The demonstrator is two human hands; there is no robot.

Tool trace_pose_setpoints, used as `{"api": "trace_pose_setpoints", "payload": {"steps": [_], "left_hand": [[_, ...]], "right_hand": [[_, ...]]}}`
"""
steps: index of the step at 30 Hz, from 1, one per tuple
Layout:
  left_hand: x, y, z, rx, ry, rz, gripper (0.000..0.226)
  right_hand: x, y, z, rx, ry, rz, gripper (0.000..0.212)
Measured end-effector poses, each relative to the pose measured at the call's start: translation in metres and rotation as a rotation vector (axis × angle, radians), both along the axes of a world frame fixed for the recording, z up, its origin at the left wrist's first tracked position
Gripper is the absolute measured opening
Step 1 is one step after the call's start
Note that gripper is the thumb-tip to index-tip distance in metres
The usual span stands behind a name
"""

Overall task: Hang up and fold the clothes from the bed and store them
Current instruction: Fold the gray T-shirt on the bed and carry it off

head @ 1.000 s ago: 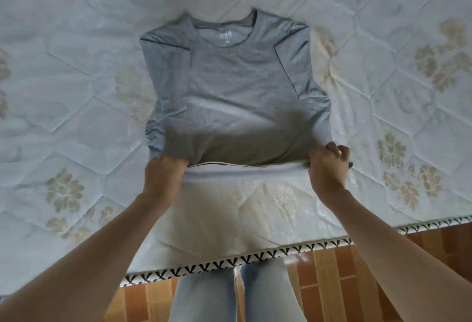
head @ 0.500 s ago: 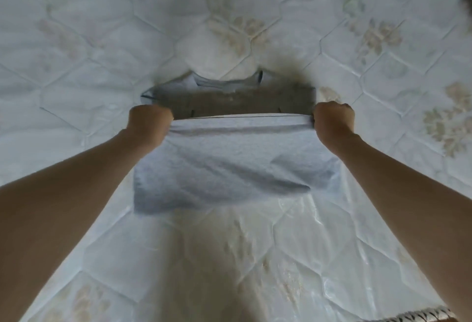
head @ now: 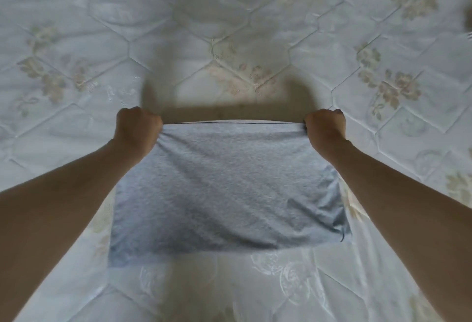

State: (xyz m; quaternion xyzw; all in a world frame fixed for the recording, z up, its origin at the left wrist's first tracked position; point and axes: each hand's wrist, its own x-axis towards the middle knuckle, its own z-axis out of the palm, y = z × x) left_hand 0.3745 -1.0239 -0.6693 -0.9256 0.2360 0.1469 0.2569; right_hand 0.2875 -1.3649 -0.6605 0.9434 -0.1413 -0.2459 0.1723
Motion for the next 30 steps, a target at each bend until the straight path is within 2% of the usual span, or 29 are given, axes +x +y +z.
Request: {"api": "trace_pose_setpoints", "payload": {"steps": [3, 5, 7, 10, 13, 15, 19, 21, 25, 30], "left_hand": [[0.004, 0.003, -0.007, -0.027, -0.028, 0.017, 0.013], [0.005, 0.009, -0.018, -0.128, -0.092, 0.009, 0.009], [0.007, 0.015, -0.032, -0.325, -0.134, -0.049, 0.023], [0.001, 0.009, -0.050, -0.627, -0.226, -0.216, 0.033], [-0.014, -0.009, -0.056, -0.735, -0.179, -0.394, 0.037], [-0.023, -0.021, -0.061, -0.759, -0.139, -0.430, 0.036], [-0.034, -0.041, -0.067, -0.830, -0.138, -0.329, 0.019], [-0.032, -0.048, -0.066, -0.844, -0.143, -0.272, 0.015], [-0.022, -0.057, -0.058, -0.852, -0.039, -0.115, 0.024], [-0.014, -0.056, -0.056, -0.970, 0.038, 0.096, 0.025]], "right_hand": [[0.008, -0.003, -0.009, 0.054, -0.077, -0.054, 0.021], [0.009, -0.007, -0.019, 0.160, -0.252, -0.064, 0.026], [0.008, -0.004, -0.029, 0.320, -0.427, 0.035, 0.031], [0.006, 0.014, -0.044, 0.504, -0.550, 0.306, 0.019], [0.005, 0.040, -0.055, 0.586, -0.551, 0.451, 0.021], [0.005, 0.054, -0.062, 0.593, -0.552, 0.490, 0.026], [0.007, 0.066, -0.065, 0.613, -0.545, 0.415, 0.023], [0.008, 0.064, -0.064, 0.616, -0.526, 0.377, 0.031], [0.012, 0.056, -0.060, 0.565, -0.467, 0.313, 0.049], [0.018, 0.043, -0.057, 0.622, -0.436, 0.287, 0.036]]}}
